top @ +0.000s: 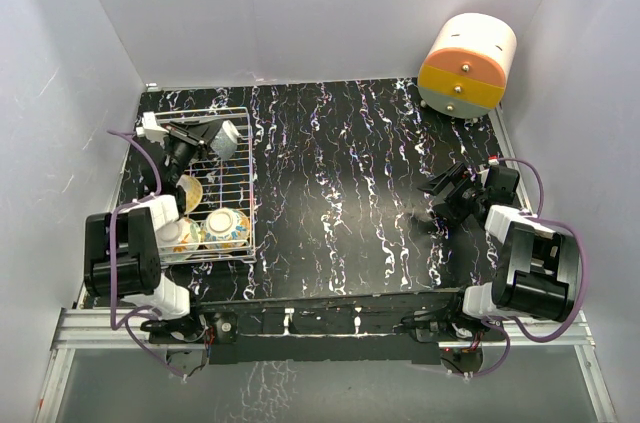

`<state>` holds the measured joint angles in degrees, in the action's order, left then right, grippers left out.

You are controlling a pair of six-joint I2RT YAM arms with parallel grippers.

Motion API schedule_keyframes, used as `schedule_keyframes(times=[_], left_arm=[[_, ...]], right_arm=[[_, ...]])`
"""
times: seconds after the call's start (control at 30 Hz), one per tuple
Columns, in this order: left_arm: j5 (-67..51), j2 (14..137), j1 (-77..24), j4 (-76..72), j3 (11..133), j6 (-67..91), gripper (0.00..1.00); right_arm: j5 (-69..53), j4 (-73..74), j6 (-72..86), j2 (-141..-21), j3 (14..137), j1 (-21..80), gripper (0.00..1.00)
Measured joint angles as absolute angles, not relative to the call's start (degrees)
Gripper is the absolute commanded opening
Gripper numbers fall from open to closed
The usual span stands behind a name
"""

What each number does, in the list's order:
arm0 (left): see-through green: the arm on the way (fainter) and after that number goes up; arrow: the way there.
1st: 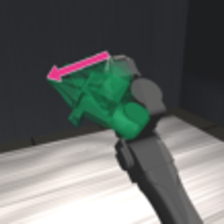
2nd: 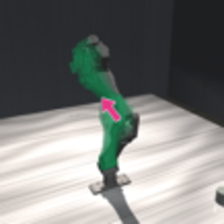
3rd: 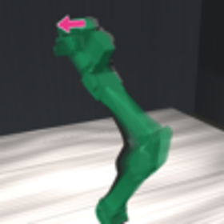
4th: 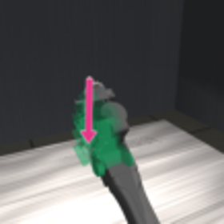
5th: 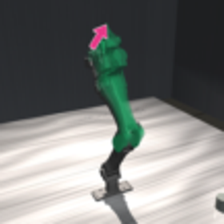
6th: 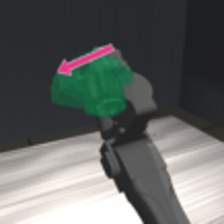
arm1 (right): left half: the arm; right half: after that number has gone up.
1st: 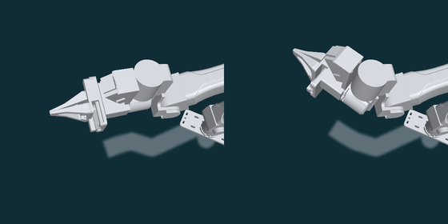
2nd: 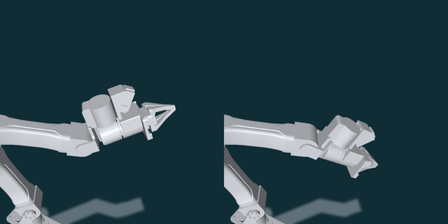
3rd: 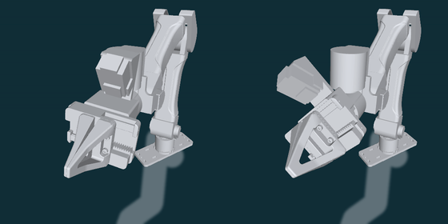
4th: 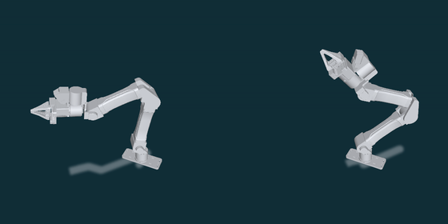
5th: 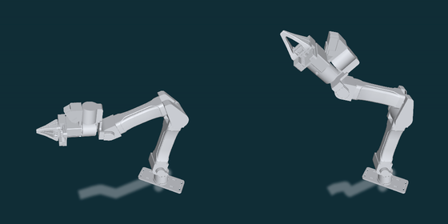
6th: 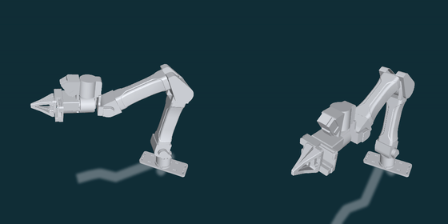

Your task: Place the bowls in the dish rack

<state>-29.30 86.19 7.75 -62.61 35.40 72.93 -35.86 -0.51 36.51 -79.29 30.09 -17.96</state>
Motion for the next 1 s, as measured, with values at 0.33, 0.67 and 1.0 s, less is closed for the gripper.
schedule_keyframes(times=[0.33,0.67,1.0], left_arm=[[-28.4,90.0,7.7,-61.5,36.5,76.2,0.00],[-27.5,95.0,7.7,-54.9,39.6,73.5,0.00],[-28.3,100.8,7.7,-64.0,38.9,76.0,0.00]], right_arm=[[-35.6,-0.1,36.1,-79.1,30.1,-18.0,0.87],[-35.5,-0.2,36.1,-79.4,30.1,-18.0,0.87],[-35.5,-0.2,36.1,-80.3,30.1,-18.0,0.87]])
